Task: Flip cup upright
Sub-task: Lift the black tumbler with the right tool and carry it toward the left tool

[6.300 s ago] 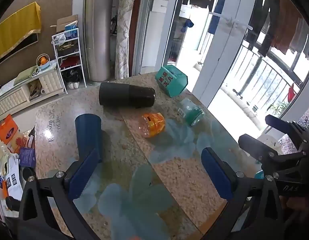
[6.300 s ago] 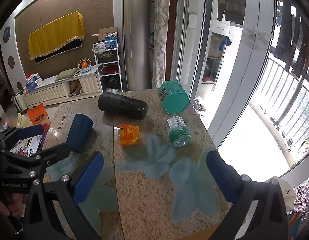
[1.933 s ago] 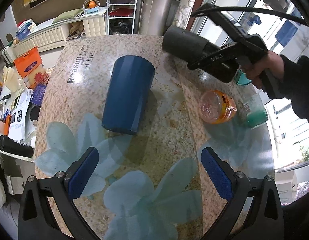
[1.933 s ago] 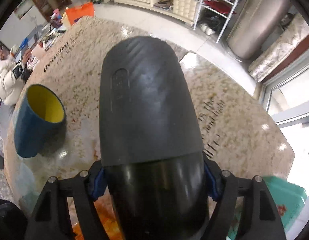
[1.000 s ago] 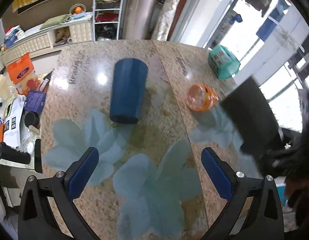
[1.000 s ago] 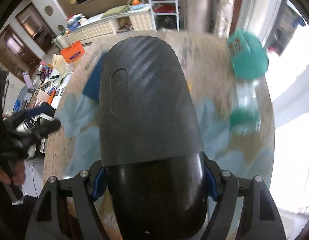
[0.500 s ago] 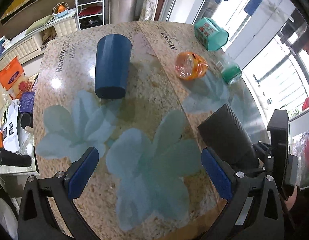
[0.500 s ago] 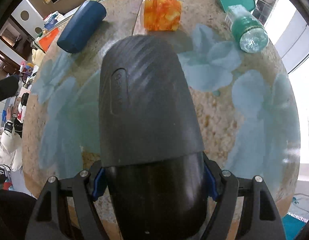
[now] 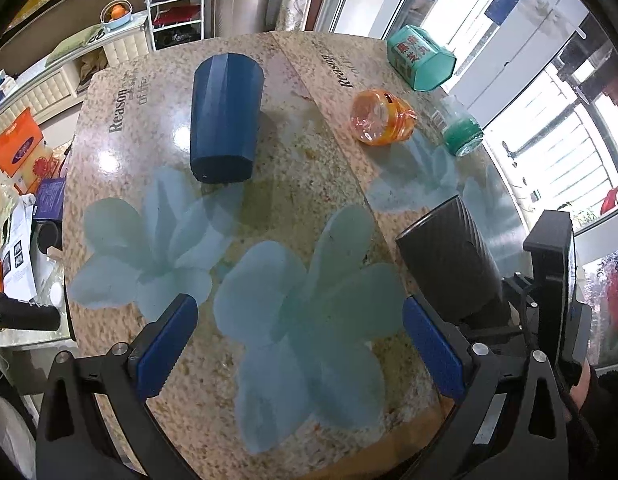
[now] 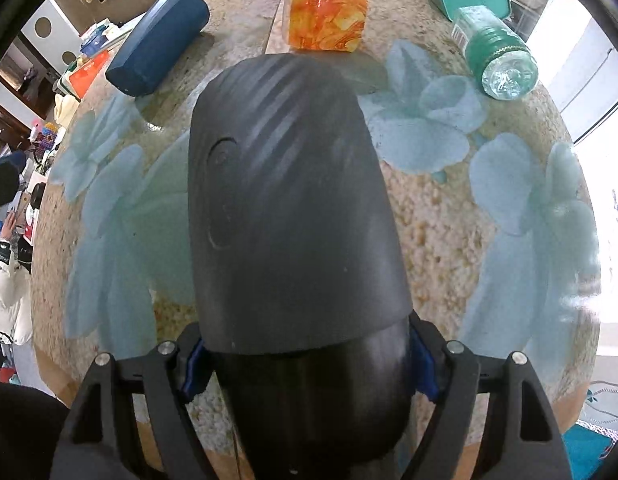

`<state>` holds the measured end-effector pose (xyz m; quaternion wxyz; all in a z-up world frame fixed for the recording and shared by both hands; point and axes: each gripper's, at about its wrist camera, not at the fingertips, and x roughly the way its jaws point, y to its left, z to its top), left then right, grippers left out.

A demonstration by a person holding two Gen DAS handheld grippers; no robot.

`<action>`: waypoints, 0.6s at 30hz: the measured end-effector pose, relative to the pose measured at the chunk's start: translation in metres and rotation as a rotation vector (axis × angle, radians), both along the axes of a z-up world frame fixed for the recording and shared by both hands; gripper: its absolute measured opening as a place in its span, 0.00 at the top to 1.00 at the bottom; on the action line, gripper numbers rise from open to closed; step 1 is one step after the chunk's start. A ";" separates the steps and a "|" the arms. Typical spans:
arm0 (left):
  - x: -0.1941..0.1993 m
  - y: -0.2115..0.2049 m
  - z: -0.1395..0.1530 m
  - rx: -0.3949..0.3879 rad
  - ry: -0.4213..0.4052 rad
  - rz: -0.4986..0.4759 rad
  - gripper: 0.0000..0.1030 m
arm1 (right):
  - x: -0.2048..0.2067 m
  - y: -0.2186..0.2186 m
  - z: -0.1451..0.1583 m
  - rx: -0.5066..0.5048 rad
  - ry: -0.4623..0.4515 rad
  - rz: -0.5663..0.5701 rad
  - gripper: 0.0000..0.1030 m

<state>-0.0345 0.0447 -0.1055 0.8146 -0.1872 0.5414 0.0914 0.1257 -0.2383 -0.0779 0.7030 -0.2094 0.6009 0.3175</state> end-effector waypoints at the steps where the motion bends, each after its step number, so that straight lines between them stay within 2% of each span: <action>1: 0.000 0.000 0.000 -0.001 0.000 0.000 0.00 | -0.003 0.011 -0.006 0.002 0.009 -0.003 0.12; 3: -0.001 0.000 0.000 -0.002 -0.001 0.000 0.00 | -0.009 0.023 -0.016 0.001 0.025 -0.007 0.04; 6: -0.001 0.000 0.001 -0.004 -0.002 0.003 0.00 | -0.013 0.025 -0.014 0.012 0.026 0.003 0.00; 11: -0.004 0.001 0.006 -0.033 -0.004 0.021 0.00 | -0.019 0.036 -0.014 0.000 0.020 0.001 0.00; 18: 0.001 -0.011 0.019 -0.040 -0.007 0.019 0.00 | -0.020 0.025 0.015 0.034 0.000 0.010 0.00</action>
